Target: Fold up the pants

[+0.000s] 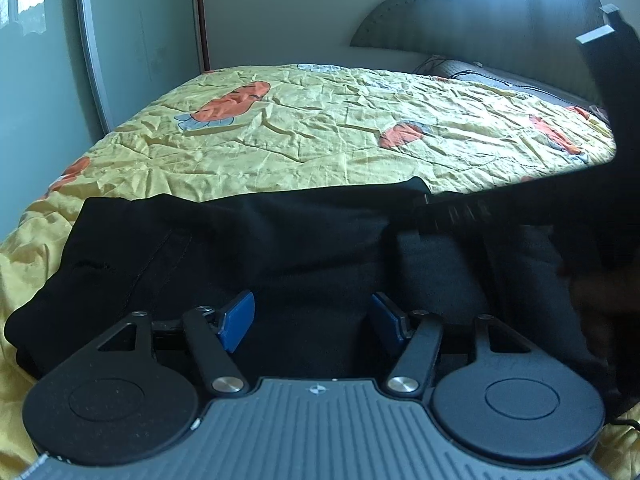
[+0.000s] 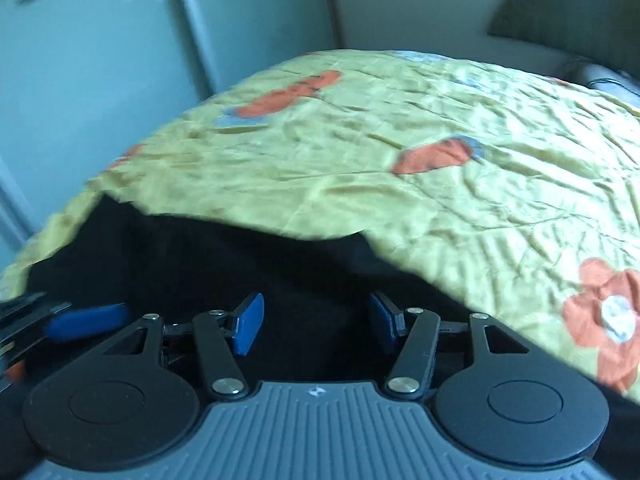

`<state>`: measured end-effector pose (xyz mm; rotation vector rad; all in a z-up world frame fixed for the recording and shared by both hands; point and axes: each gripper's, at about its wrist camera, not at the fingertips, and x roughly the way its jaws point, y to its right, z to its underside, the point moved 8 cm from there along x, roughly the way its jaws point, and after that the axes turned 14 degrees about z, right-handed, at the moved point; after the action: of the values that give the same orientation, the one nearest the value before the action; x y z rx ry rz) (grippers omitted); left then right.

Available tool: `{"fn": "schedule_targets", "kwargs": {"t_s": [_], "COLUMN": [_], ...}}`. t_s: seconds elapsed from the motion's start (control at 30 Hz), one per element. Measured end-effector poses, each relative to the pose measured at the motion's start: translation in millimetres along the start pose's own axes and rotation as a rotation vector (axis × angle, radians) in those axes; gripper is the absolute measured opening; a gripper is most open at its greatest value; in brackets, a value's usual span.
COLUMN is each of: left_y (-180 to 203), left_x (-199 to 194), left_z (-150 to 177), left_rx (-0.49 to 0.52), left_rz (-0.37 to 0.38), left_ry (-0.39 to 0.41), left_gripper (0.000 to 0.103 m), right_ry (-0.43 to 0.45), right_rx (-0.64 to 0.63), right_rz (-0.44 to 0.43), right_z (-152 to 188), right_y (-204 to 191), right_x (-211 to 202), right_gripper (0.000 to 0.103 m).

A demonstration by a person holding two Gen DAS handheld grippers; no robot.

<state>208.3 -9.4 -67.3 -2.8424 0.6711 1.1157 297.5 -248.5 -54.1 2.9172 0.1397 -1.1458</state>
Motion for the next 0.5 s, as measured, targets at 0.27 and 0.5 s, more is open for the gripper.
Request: {"fn": "schedule_targets", "kwargs": {"t_s": [0.27, 0.5], "left_y": [3, -4], "left_x": [-4, -35], "left_z": [2, 13], "left_rx": [0.008, 0.045], "left_rz": [0.009, 0.006], "left_ry": [0.01, 0.041], "left_gripper": [0.066, 0.07], "right_ry": [0.104, 0.078], "right_rx": [-0.091, -0.078], "right_rz": [0.085, 0.128], "right_z": [19, 34], "right_y": [-18, -19], "right_x": [-51, -57], "right_gripper": [0.067, 0.07]}}
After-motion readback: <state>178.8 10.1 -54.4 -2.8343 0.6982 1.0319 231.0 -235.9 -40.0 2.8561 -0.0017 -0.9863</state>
